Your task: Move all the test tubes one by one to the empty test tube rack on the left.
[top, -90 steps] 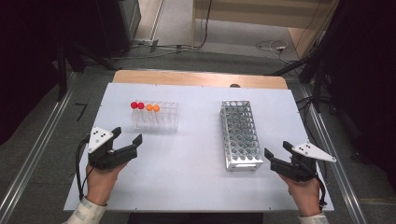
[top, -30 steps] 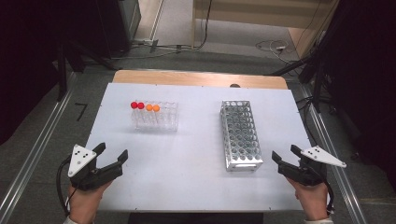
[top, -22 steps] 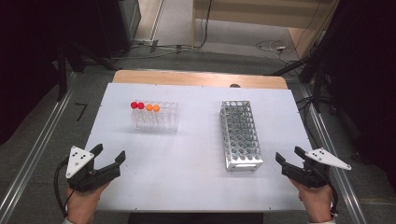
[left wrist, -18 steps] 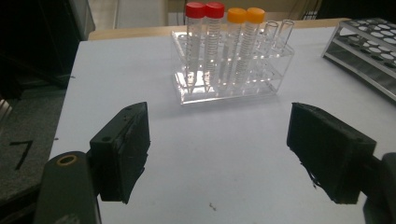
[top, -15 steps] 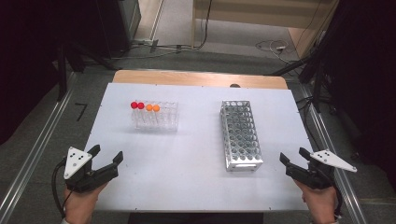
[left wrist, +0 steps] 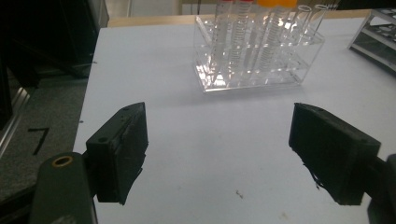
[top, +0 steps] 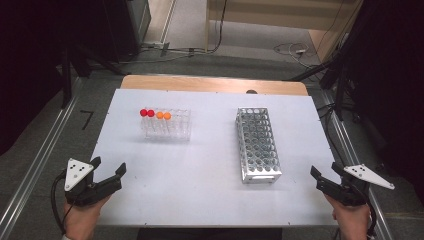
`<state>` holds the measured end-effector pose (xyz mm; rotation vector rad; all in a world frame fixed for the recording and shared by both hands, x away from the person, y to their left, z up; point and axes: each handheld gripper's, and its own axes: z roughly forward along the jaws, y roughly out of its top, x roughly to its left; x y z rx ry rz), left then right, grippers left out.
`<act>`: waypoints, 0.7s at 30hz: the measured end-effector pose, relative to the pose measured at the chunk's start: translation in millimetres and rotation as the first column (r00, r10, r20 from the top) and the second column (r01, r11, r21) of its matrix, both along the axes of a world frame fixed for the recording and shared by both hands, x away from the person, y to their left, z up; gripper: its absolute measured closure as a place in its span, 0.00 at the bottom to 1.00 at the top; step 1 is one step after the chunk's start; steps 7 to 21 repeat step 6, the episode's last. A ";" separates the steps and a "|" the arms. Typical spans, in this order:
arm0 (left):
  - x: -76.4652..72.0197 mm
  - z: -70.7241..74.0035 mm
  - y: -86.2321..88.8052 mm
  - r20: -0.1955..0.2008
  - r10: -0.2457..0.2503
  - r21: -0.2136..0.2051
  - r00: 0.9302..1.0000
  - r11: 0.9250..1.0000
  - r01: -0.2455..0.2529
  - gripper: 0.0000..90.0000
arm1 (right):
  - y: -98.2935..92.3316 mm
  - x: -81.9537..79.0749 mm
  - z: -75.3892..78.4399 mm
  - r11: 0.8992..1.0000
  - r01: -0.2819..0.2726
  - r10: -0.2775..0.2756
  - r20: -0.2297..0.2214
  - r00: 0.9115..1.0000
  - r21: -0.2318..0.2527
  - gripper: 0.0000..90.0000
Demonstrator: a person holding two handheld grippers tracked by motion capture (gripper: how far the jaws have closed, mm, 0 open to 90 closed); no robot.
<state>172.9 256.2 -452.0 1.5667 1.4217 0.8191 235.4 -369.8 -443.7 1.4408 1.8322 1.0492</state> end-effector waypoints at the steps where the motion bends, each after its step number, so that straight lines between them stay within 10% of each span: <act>1: 0.7 -1.0 0.7 -0.003 0.002 0.001 1.000 1.000 -0.002 0.21 | -0.3 0.4 -0.7 1.000 0.002 -0.002 -0.001 1.000 -0.002 0.25; 21: 2.9 -4.7 3.6 -0.016 0.013 0.003 1.000 1.000 -0.013 0.21 | -0.1 1.7 -3.1 1.000 0.007 -0.007 -0.005 1.000 -0.018 0.25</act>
